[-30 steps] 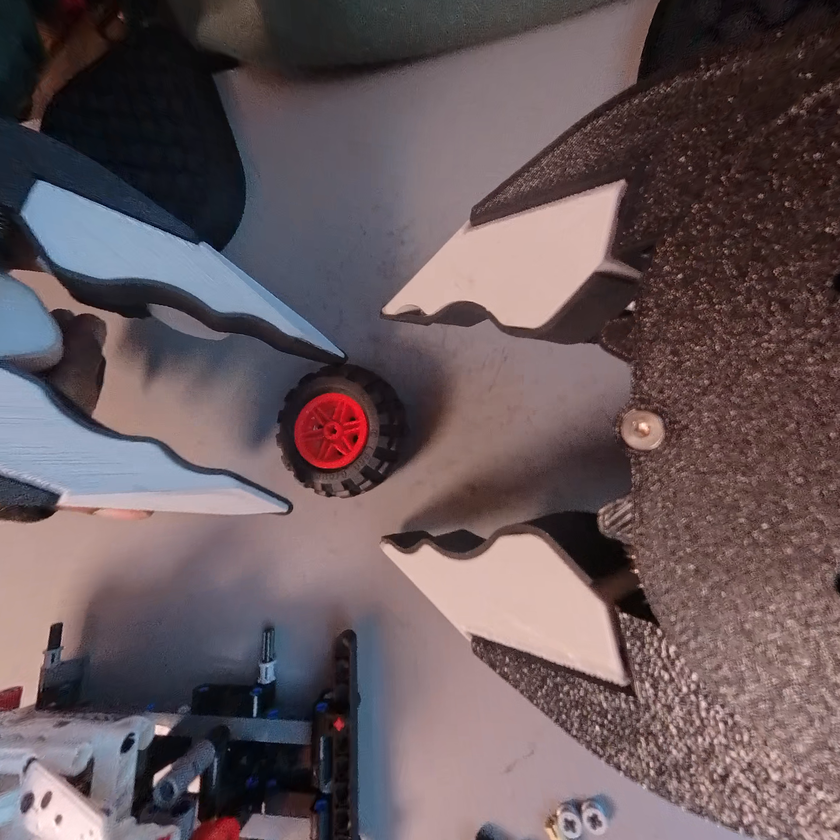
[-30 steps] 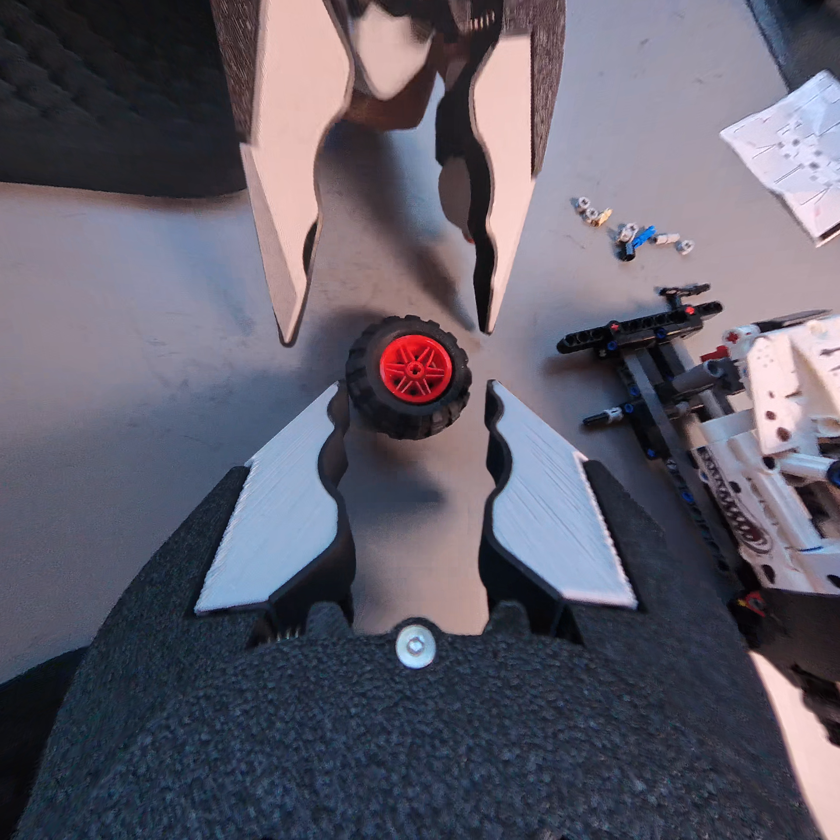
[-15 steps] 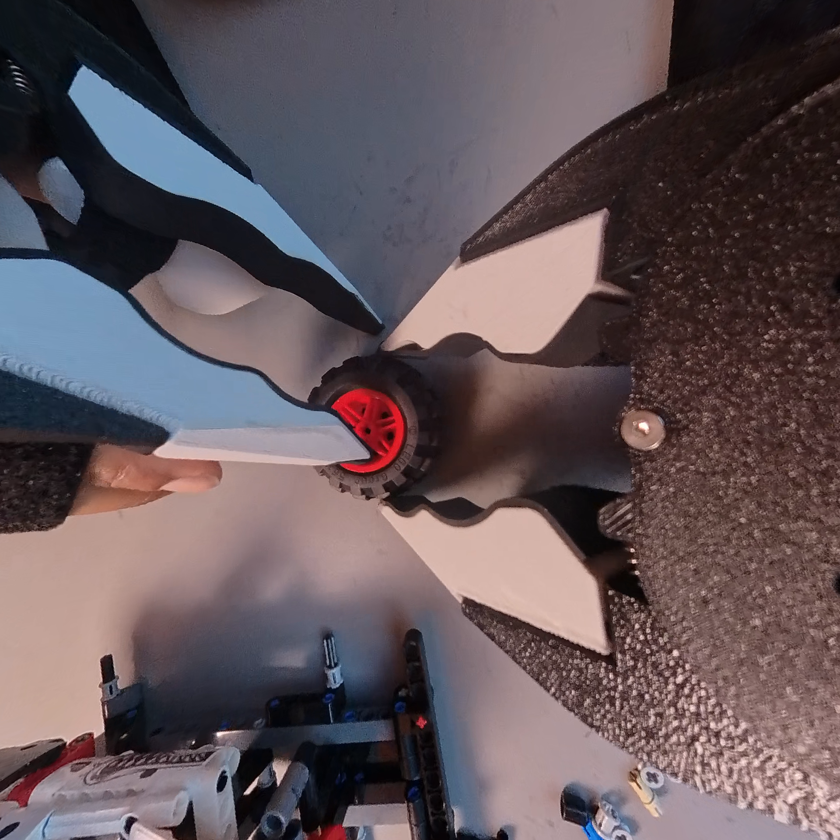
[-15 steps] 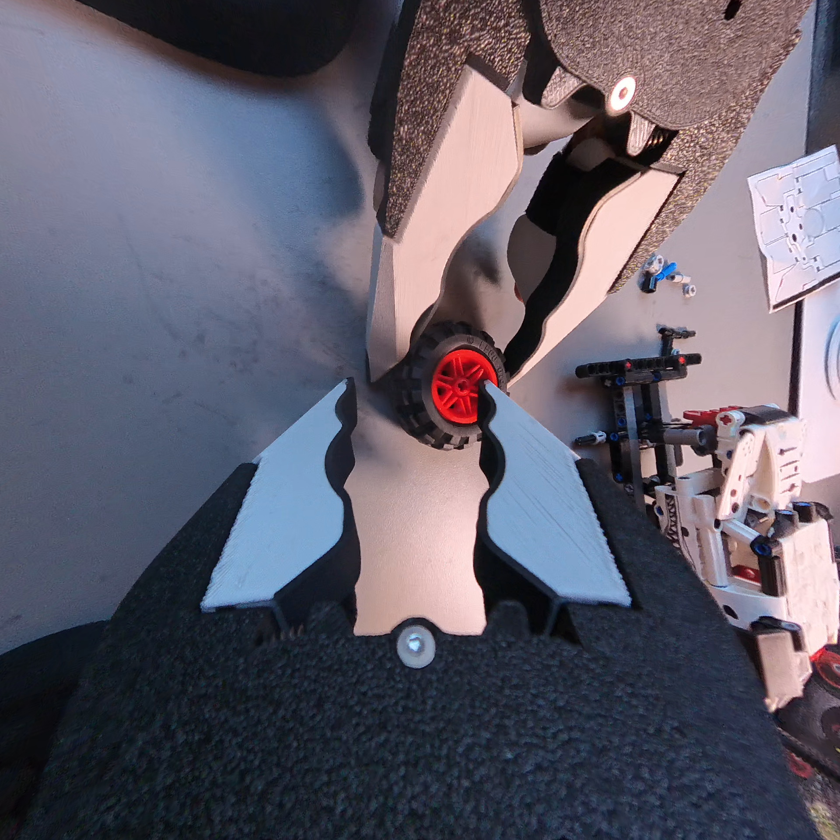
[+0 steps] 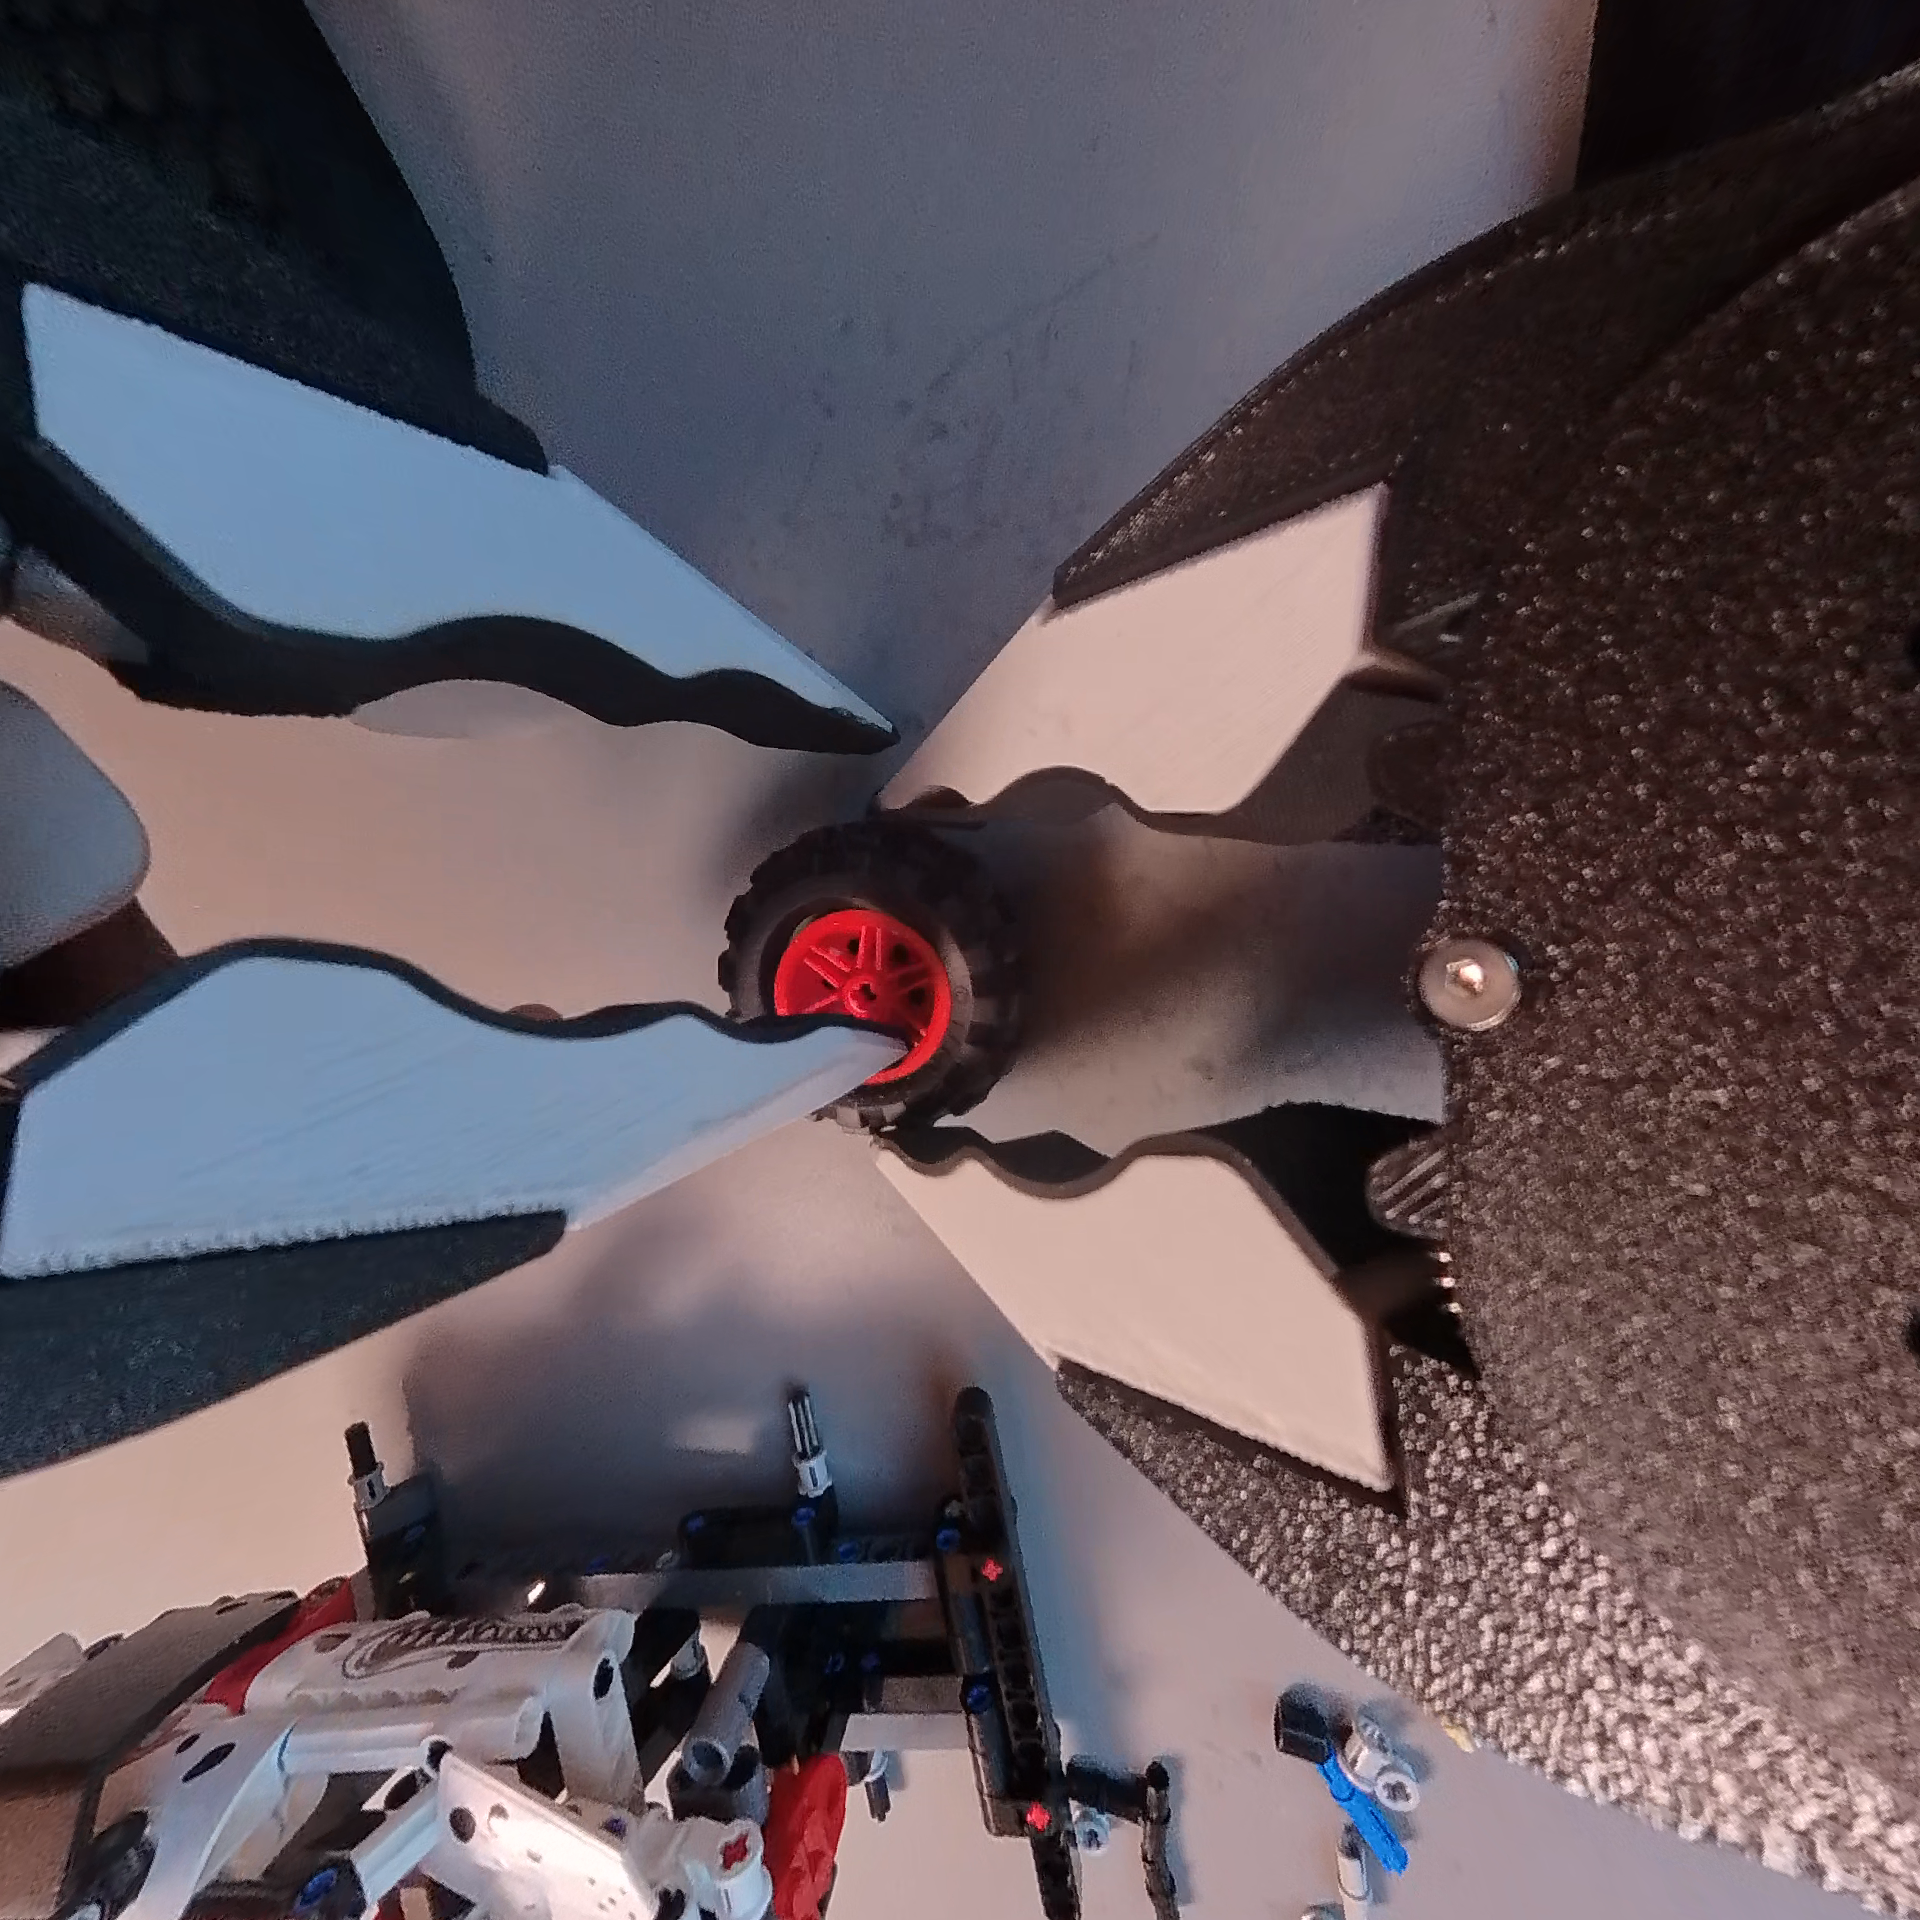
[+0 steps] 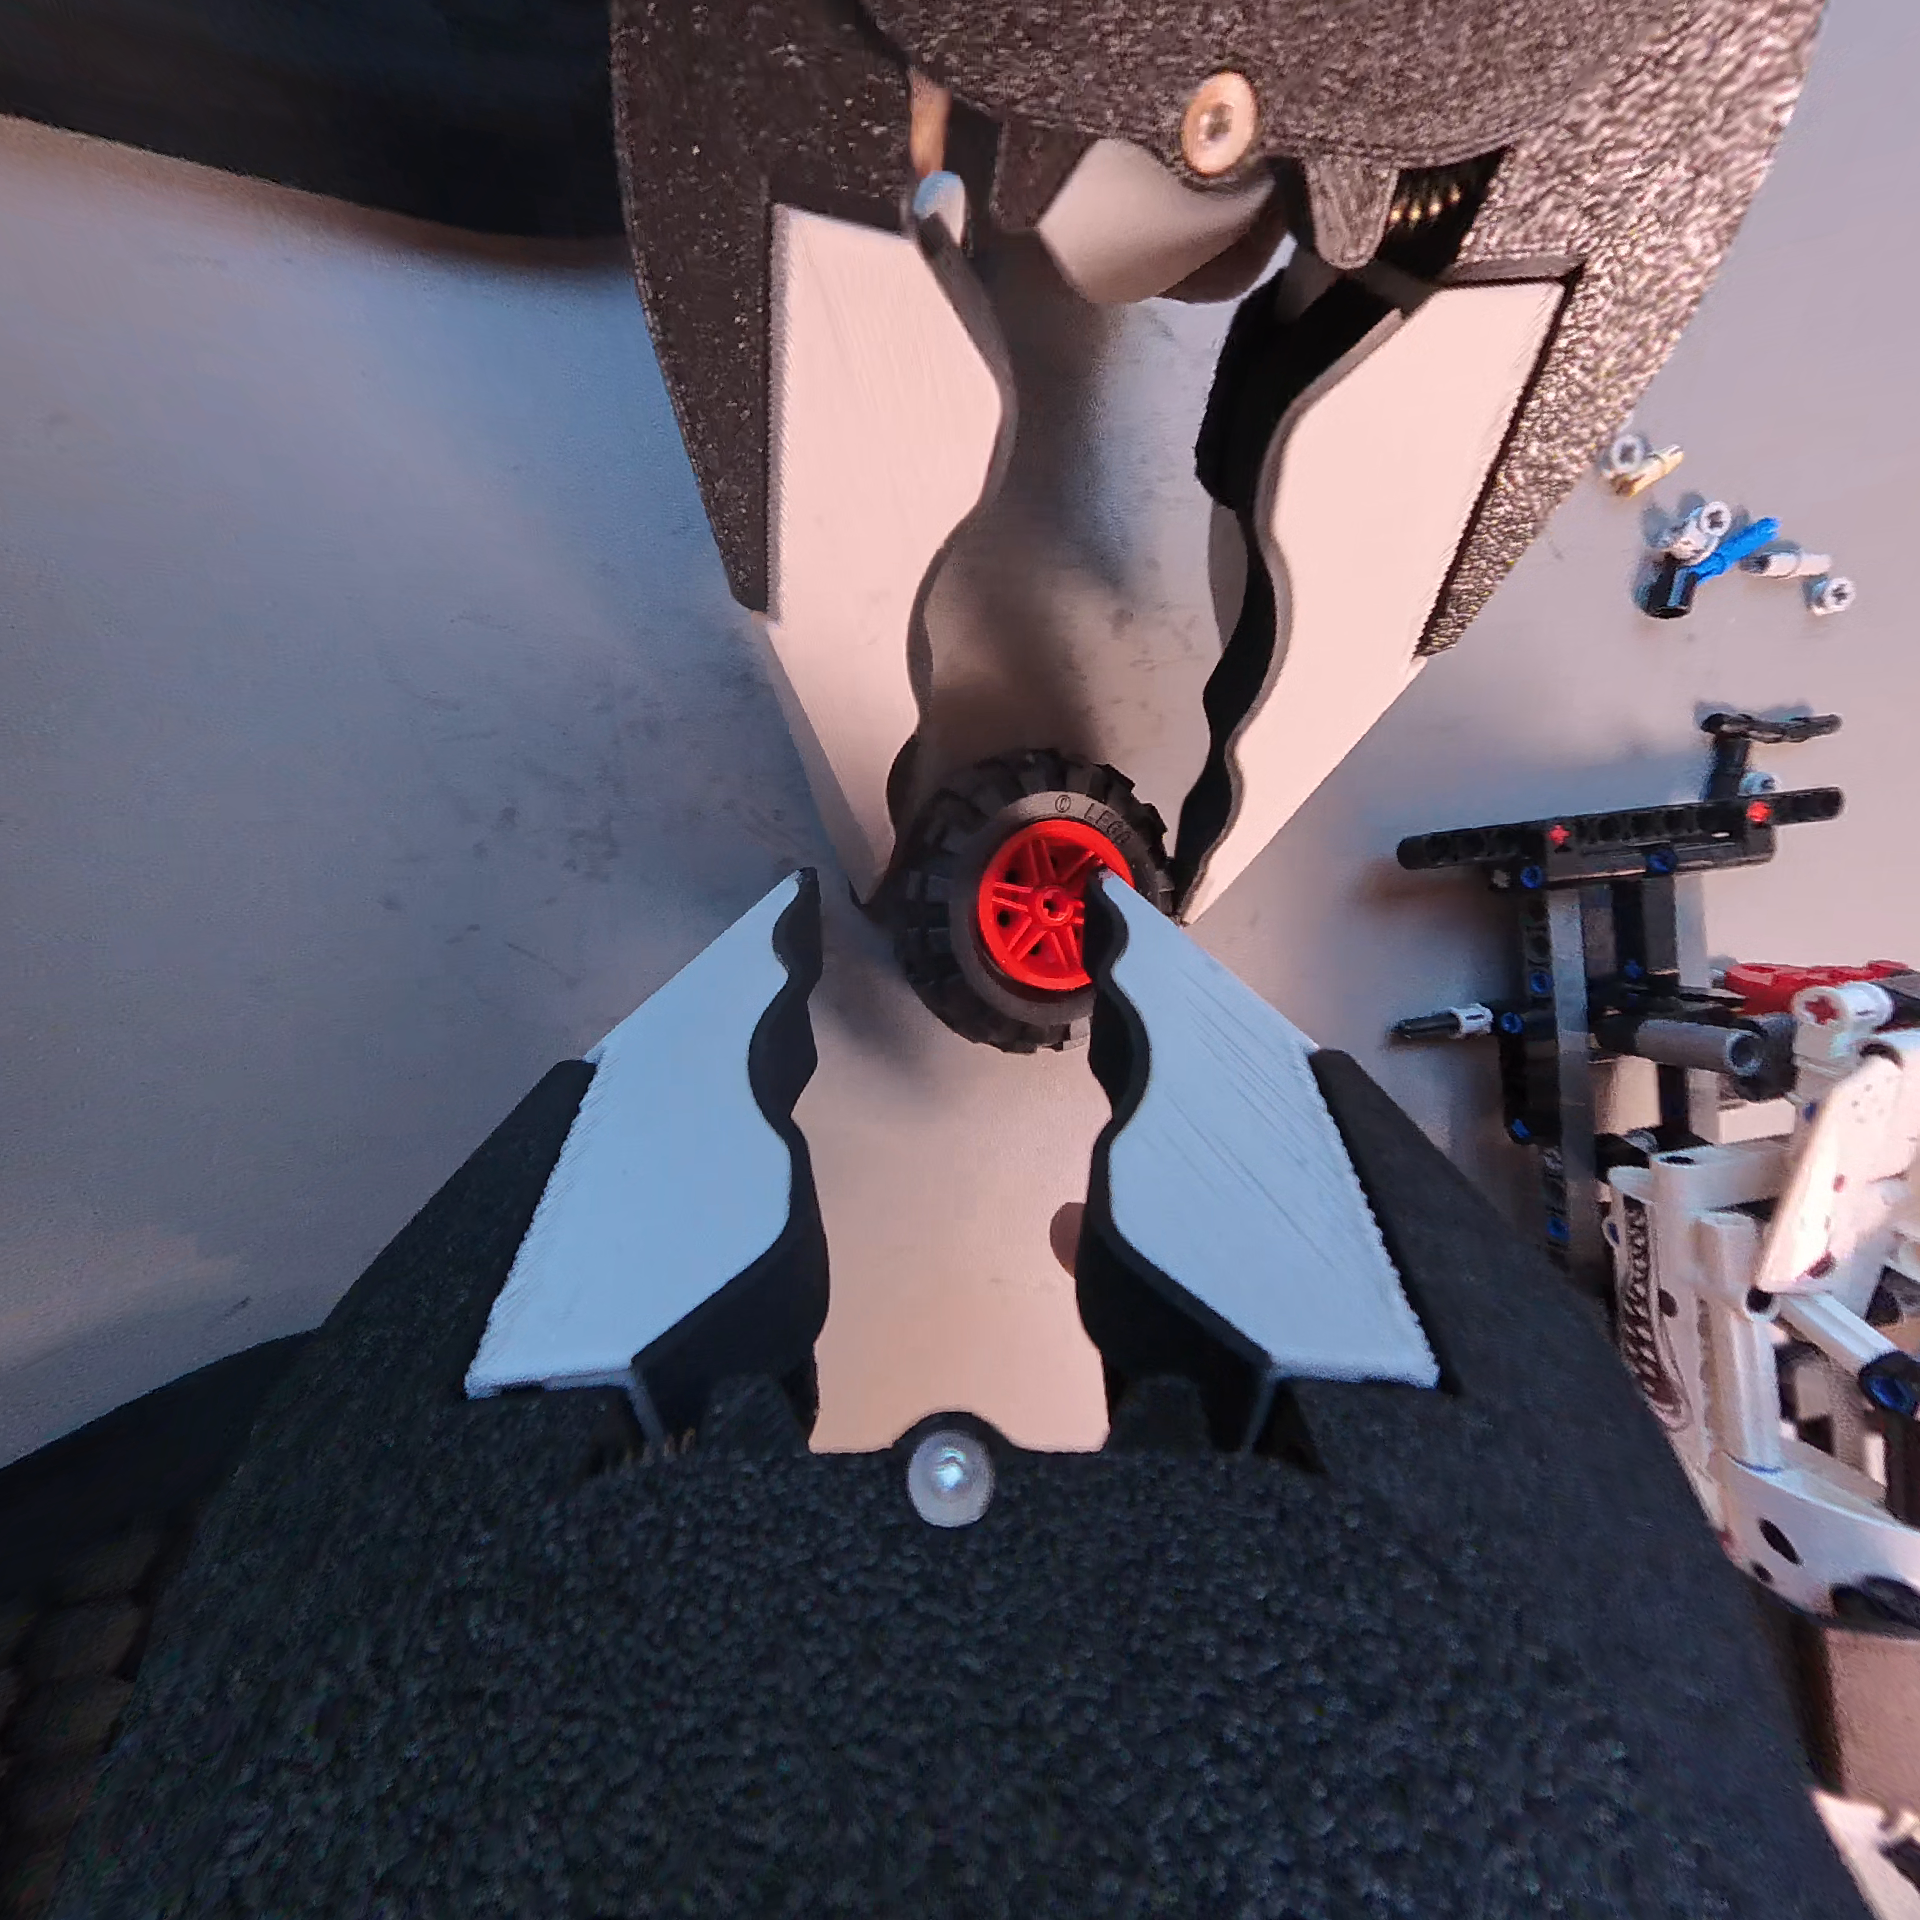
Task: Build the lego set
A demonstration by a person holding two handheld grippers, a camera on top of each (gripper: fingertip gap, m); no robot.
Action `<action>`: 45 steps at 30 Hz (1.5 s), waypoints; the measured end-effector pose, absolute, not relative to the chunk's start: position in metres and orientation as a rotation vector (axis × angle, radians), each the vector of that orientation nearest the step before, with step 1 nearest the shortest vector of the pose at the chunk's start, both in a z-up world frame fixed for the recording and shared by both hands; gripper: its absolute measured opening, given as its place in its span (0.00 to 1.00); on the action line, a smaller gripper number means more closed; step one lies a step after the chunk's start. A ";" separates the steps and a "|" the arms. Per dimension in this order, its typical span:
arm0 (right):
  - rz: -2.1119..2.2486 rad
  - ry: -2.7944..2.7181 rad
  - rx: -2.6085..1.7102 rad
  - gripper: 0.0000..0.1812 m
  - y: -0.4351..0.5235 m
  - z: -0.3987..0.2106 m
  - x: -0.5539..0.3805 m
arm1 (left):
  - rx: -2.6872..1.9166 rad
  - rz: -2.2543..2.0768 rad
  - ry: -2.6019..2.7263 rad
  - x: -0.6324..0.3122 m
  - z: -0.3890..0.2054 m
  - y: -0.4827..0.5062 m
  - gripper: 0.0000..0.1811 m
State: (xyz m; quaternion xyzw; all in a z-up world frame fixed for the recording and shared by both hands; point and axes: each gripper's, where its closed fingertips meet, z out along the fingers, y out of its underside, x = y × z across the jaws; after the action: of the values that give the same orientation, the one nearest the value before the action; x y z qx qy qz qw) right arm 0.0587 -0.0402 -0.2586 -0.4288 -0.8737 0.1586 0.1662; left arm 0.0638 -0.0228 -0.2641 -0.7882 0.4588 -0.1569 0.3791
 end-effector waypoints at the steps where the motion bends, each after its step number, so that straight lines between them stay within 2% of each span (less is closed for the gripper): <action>1: 0.471 -2.497 -1.237 0.27 -0.040 -0.258 0.058 | -2.002 -0.402 1.168 0.064 -0.262 -0.022 0.30; 2: 0.478 -2.504 -1.247 0.26 -0.039 -0.258 0.057 | -1.974 -0.419 1.151 0.066 -0.257 -0.021 0.30; 3: 0.484 -2.509 -1.252 0.28 -0.040 -0.258 0.055 | -1.942 -0.456 1.121 0.069 -0.247 -0.020 0.25; 6: 0.471 -2.532 -1.241 0.28 -0.040 -0.258 0.054 | -1.980 -0.455 1.125 0.067 -0.246 -0.021 0.27; 11: 0.543 -2.462 -1.266 0.28 -0.041 -0.258 0.056 | -2.073 -0.556 1.039 0.055 -0.251 -0.022 0.45; 13: 0.539 -2.442 -1.228 0.29 -0.042 -0.258 0.058 | -2.117 -0.591 1.053 0.060 -0.261 -0.021 0.48; 15: 0.527 -2.420 -1.197 0.29 -0.043 -0.258 0.059 | -2.138 -0.566 1.113 0.065 -0.270 -0.020 0.46; 16: 0.521 -2.413 -1.181 0.29 -0.043 -0.257 0.060 | -2.124 -0.552 1.145 0.066 -0.270 -0.021 0.38; 19: 0.469 -2.400 -1.164 0.32 -0.039 -0.256 0.068 | -2.106 -0.512 1.159 0.065 -0.271 -0.021 0.32; 22: 0.477 -2.344 -1.136 0.30 -0.041 -0.242 0.069 | -2.107 -0.503 1.157 0.066 -0.271 -0.021 0.32; 30: 0.313 -2.316 -1.143 0.25 -0.024 -0.253 0.064 | -2.119 -0.467 1.139 0.067 -0.271 -0.023 0.31; 45: 0.120 -2.383 -0.882 0.26 -0.023 -0.258 0.065 | -2.134 -0.431 1.102 0.066 -0.271 -0.023 0.30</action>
State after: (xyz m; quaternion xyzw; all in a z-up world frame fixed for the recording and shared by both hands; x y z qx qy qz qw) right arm 0.0645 -0.0234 -0.2585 -0.3315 -0.8952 0.0449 0.2944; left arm 0.0661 -0.0230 -0.2708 -0.8214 0.4242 -0.1657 0.3435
